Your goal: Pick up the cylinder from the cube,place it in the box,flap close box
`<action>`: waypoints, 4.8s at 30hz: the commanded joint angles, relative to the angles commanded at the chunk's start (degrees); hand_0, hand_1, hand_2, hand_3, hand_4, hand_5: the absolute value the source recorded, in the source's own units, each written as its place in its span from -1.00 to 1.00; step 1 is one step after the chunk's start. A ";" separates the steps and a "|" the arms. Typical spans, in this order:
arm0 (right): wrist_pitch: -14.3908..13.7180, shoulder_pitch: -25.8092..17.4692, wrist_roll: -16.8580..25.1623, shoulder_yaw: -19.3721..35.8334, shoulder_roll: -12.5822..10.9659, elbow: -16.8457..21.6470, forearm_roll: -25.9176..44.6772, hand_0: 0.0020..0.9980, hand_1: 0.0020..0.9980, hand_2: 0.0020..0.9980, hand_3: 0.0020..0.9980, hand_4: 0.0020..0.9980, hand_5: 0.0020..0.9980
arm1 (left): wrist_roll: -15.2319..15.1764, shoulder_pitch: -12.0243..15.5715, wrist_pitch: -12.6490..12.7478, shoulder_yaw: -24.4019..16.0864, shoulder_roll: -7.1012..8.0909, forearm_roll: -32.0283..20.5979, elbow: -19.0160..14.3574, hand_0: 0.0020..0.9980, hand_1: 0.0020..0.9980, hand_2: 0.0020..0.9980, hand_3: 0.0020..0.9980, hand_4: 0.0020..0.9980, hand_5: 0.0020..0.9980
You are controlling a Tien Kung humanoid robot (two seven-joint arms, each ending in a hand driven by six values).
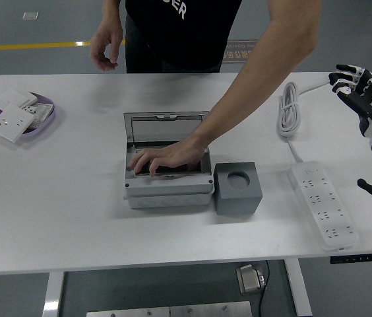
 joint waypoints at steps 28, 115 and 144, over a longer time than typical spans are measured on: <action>0.24 -0.36 0.95 1.51 0.36 -0.12 0.54 0.40 0.27 0.30 0.32 0.48 -0.46 | -0.04 -0.30 -0.02 0.04 -0.82 -0.03 0.00 0.14 0.23 0.15 0.20 0.42 -0.59; -7.23 -4.40 10.00 -40.11 -2.88 9.10 3.50 0.00 -0.06 -0.18 -0.26 -1.00 -1.00 | -0.84 -0.26 0.00 0.53 -0.86 -0.32 -0.50 0.13 0.23 0.15 0.20 0.41 -0.60; -13.30 17.20 -5.48 -51.49 7.78 7.87 -11.65 -0.14 -0.22 -0.29 -0.53 -1.00 -1.00 | -0.31 -0.49 0.03 0.38 -0.88 -0.06 -0.48 0.13 0.23 0.16 0.21 0.43 -0.58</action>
